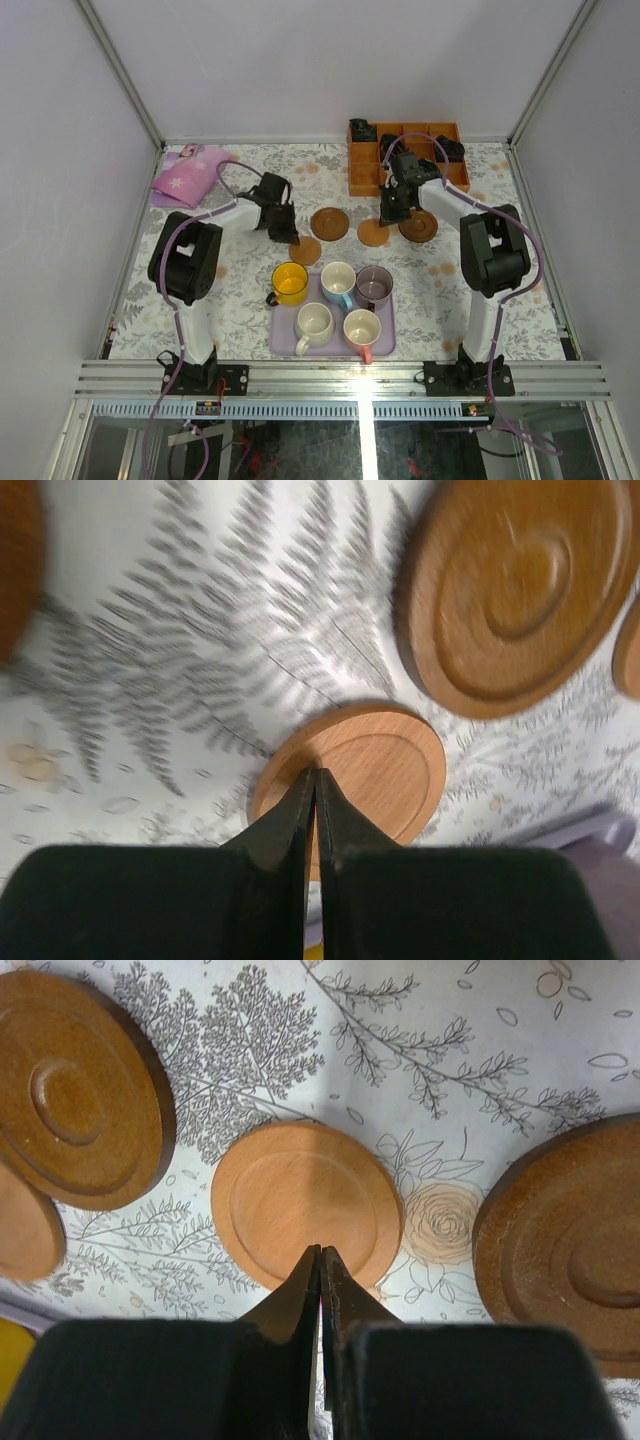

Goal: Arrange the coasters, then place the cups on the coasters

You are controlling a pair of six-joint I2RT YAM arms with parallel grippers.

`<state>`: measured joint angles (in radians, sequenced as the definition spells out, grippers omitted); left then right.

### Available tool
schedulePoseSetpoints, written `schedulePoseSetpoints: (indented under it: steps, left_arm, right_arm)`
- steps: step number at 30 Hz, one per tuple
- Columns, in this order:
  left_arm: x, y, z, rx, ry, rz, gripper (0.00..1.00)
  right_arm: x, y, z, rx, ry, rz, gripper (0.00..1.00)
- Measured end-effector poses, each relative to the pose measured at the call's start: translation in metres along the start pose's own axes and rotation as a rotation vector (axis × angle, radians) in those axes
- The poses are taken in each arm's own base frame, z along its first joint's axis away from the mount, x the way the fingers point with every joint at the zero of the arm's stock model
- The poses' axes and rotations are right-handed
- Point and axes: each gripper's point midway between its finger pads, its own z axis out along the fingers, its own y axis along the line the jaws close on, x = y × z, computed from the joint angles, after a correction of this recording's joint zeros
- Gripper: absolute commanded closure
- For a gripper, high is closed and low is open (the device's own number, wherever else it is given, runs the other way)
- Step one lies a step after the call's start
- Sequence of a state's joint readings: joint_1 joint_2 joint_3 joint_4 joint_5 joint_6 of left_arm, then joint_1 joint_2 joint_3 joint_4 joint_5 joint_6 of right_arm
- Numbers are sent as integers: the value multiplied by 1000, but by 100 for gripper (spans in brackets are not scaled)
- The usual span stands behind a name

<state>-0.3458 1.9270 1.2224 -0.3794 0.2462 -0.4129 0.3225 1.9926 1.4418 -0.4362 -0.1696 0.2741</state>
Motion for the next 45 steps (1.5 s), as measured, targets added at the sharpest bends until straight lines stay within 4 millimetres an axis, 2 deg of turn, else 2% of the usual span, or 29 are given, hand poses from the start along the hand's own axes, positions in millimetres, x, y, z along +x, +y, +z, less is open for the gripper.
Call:
schedulePoseSetpoints:
  steps: [5, 10, 19, 21, 29, 41, 45]
  left_arm:
    - [-36, 23, 3, -39, -63, -74, 100]
    - [-65, 27, 10, -48, -108, -98, 100]
    - [-94, 33, 18, -63, -155, -116, 100]
    - [-98, 35, 19, -63, -161, -125, 100]
    - [-107, 37, 21, -50, -171, -138, 100]
    - [-106, 35, 21, -34, -167, -137, 100]
    - [-105, 32, 22, -12, -166, -134, 100]
  right_arm:
    - [8, 1, -3, -13, 14, 1, 100]
    - [18, 1, -1, -22, 42, 7, 100]
    - [26, 0, 8, -28, 73, 17, 100]
    - [30, 1, 13, -39, 93, 28, 100]
    - [24, 4, 17, -51, 88, 33, 100]
    - [-16, 12, 39, -72, 35, 20, 100]
    - [-22, 12, 41, -70, 26, 18, 100]
